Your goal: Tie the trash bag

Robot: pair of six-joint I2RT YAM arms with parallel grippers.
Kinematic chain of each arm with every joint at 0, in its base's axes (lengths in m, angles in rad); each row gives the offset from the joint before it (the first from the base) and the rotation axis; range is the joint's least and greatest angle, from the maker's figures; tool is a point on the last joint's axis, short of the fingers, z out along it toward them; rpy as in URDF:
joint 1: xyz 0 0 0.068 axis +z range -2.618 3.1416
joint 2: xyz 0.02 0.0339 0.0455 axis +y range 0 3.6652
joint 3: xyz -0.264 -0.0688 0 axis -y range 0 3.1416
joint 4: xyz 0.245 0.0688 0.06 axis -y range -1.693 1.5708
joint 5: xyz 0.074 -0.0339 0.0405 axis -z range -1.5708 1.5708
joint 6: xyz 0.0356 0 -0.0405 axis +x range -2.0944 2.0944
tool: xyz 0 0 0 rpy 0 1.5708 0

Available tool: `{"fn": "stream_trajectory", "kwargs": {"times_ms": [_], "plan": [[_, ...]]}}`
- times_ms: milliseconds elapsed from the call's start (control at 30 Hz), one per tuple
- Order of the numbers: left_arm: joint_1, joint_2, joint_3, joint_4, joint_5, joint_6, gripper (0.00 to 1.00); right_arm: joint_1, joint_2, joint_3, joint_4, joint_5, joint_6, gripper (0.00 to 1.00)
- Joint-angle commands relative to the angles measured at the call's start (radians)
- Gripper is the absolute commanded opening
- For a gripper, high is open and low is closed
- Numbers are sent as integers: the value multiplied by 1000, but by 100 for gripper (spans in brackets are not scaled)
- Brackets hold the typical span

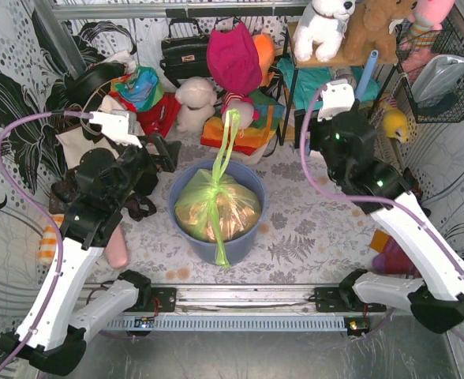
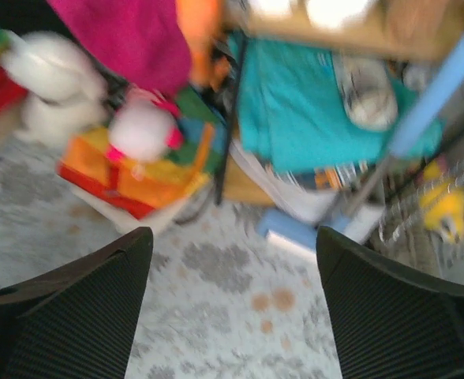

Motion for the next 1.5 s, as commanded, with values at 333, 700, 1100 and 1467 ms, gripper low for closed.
{"fn": "stream_trajectory", "kwargs": {"times_ms": [333,700,1100,1467], "plan": [[275,123,-344,276,-522,-253,98,-713,60,-630,317,-224,226,97],[274,160,-882,969,-512,-159,98,-754,165,-1092,1009,-148,106,97],[272,490,-1054,1633,-378,-1,98,-753,340,-1271,1565,-491,29,97],[278,608,-980,1602,-222,54,98,-753,405,-1277,1619,-486,28,97]]}}
